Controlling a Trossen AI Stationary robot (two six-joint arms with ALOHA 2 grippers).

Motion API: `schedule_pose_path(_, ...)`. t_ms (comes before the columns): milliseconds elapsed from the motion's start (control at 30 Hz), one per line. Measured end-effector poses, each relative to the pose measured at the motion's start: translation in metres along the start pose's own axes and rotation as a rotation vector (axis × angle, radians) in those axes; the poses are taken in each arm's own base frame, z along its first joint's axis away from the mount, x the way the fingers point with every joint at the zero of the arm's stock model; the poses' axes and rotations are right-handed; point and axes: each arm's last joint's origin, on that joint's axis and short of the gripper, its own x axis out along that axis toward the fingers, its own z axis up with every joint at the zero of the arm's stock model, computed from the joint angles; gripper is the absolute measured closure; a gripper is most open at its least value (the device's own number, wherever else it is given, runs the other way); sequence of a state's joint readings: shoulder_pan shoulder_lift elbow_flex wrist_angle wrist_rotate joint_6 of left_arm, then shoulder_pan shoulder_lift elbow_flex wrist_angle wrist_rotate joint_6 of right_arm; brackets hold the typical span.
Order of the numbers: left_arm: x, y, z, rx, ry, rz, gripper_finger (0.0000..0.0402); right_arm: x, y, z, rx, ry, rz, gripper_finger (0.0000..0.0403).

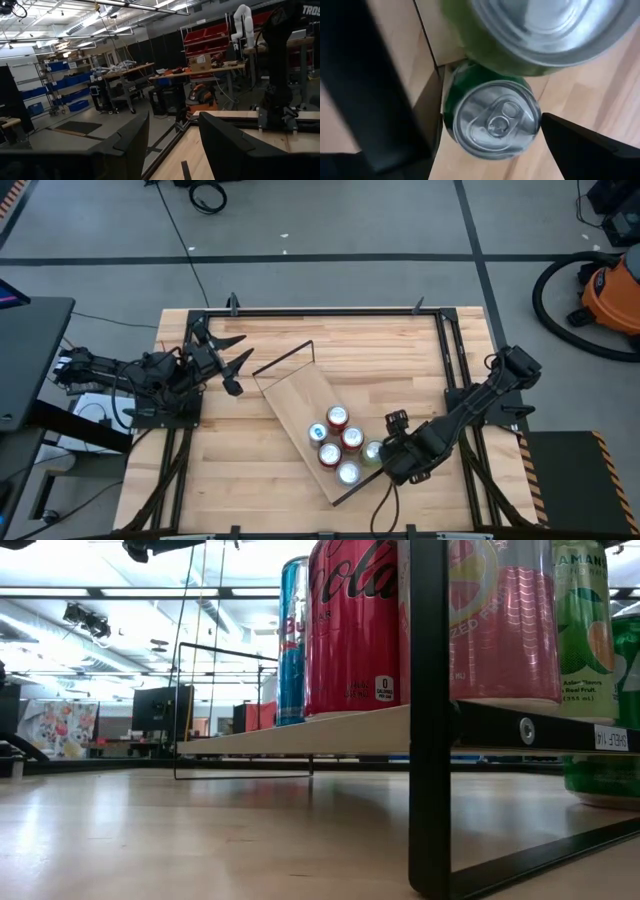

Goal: Place canned beverage on shelf
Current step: Put the green soda can on the shelf

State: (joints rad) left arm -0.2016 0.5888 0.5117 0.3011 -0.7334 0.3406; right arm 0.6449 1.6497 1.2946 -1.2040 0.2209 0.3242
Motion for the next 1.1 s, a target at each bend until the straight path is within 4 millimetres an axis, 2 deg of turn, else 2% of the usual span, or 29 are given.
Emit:
schedule_pose_path(300,0.000,0.001,0.002,-0.032,-0.019,0.007,0.0219,0.016,0.003,-0.016,-0.091,-0.060,0.038,0.0054)
schedule_pose_path(700,0.000,0.001,0.003,-0.047,-0.022,0.008,0.0219,0.007,-0.004,-0.023,-0.077,-0.201,0.060,0.0057)
schedule_pose_path(933,0.000,0.001,0.003,-0.046,-0.022,0.007,0.0219,0.007,-0.003,-0.022,-0.072,-0.216,0.061,0.0105)
schedule_pose_path(1100,0.000,0.001,0.002,-0.045,-0.021,0.007,0.0219,0.007,-0.004,-0.023,-0.068,-0.209,0.060,0.0109)
